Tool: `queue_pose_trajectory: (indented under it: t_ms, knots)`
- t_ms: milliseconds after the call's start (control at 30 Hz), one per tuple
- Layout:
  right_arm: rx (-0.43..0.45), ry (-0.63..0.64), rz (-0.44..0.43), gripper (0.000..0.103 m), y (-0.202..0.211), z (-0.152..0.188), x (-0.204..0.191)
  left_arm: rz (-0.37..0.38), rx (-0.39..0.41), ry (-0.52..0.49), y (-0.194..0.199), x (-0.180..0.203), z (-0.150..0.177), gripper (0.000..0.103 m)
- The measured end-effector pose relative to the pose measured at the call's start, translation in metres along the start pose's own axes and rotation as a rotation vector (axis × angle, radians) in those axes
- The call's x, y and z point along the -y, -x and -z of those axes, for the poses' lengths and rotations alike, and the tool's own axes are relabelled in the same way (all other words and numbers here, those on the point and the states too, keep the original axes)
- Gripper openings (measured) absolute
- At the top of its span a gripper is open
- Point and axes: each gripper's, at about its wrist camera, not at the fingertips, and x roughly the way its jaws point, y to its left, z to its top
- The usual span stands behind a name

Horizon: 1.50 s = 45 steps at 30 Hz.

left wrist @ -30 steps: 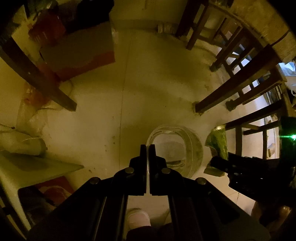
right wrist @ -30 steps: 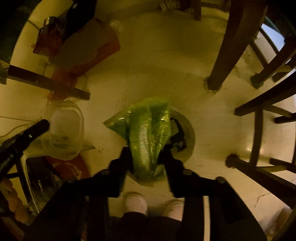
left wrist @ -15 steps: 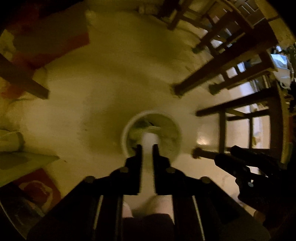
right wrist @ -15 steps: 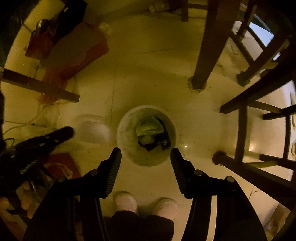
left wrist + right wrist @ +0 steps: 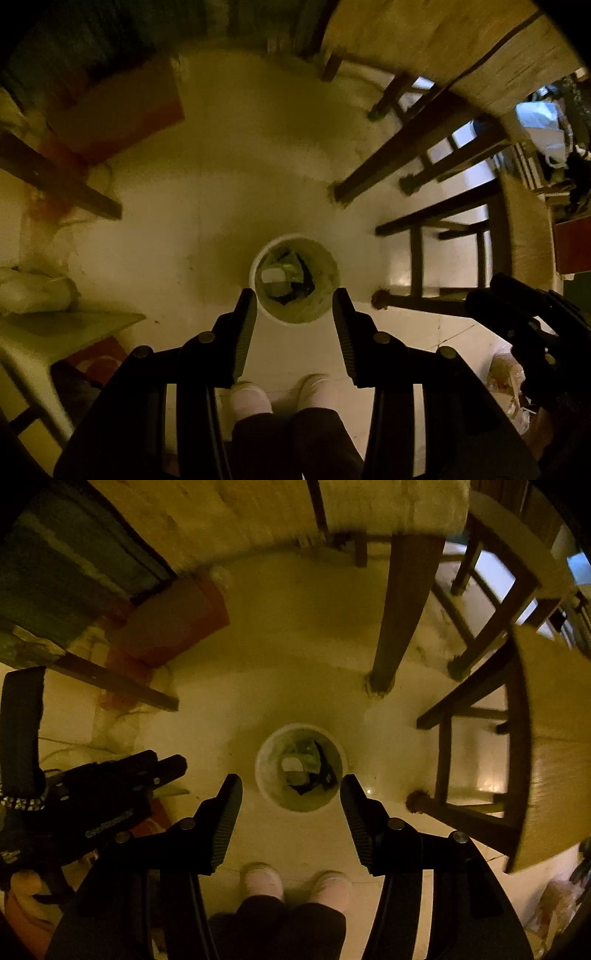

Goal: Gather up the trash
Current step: 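Raise both empty tools from the bin back up toward the table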

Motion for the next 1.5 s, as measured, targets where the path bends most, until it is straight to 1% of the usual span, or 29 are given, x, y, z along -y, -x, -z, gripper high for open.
queue_pose_trajectory:
  t_ms: [200,300,367,400,467,500,533,633,833,933,1033,1100,1167,1200,1233,1267,1300,1333,1367,1400,1500]
  knots:
    - [0.082,0.012,-0.009,0.052,0.076,-0.009,-0.025,-0.001,0.096,-0.025,0.101,0.007,-0.005,0.041]
    - [0.132,0.017,-0.008,0.052,0.118,-0.010,-0.039,0.002,0.152,-0.045,0.156,0.014,-0.004,0.041]
    - [0.169,0.017,-0.010,0.052,0.148,-0.009,-0.048,0.003,0.184,-0.057,0.185,0.016,-0.003,0.041]
    - [0.188,0.016,-0.010,0.052,0.161,-0.008,-0.052,0.002,0.211,-0.065,0.207,0.018,-0.002,0.041]
    - [0.226,0.016,-0.006,0.051,0.192,-0.005,-0.062,-0.003,0.253,-0.070,0.234,0.020,-0.002,0.041]
    - [0.243,0.018,-0.006,0.051,0.204,-0.005,-0.066,0.002,0.283,-0.072,0.255,0.021,0.000,0.041]
    - [0.262,0.020,-0.005,0.052,0.218,-0.004,-0.070,0.008,0.299,-0.073,0.266,0.022,0.001,0.041]
    - [0.329,0.042,0.008,0.051,0.262,-0.001,-0.083,0.027,0.372,-0.083,0.317,0.023,0.004,0.041]
    - [0.471,0.082,0.042,0.052,0.339,-0.004,-0.105,0.016,0.522,-0.151,0.404,0.029,0.013,0.041]
    - [0.558,0.107,0.064,0.052,0.376,-0.001,-0.120,0.008,0.597,-0.185,0.444,0.030,0.020,0.041]
    - [0.625,0.121,0.080,0.052,0.401,0.001,-0.135,0.013,0.669,-0.204,0.480,0.026,0.027,0.043]
    - [0.670,0.129,0.089,0.055,0.415,0.004,-0.145,0.028,0.711,-0.211,0.499,0.024,0.031,0.044]
    - [0.709,0.138,0.093,0.058,0.427,0.008,-0.151,0.036,0.754,-0.216,0.516,0.021,0.032,0.048]
    - [0.726,0.142,0.094,0.060,0.432,0.009,-0.155,0.037,0.777,-0.218,0.523,0.020,0.034,0.054]
    - [0.743,0.145,0.095,0.065,0.436,0.009,-0.157,0.038,0.802,-0.219,0.530,0.019,0.034,0.060]
    - [0.765,0.147,0.098,0.071,0.440,0.008,-0.160,0.038,0.820,-0.218,0.536,0.018,0.035,0.064]
    - [0.783,0.148,0.102,0.075,0.443,0.008,-0.161,0.039,0.839,-0.215,0.541,0.018,0.033,0.070]
    - [0.798,0.148,0.108,0.082,0.445,0.008,-0.161,0.039,0.847,-0.214,0.545,0.017,0.033,0.077]
    - [0.813,0.146,0.117,0.087,0.448,0.006,-0.161,0.037,0.855,-0.212,0.547,0.018,0.031,0.082]
    - [0.821,0.142,0.124,0.089,0.449,0.004,-0.161,0.034,0.865,-0.211,0.550,0.018,0.029,0.089]
    - [0.835,0.132,0.120,0.090,0.451,-0.004,-0.158,0.019,0.901,-0.209,0.554,0.020,0.021,0.090]
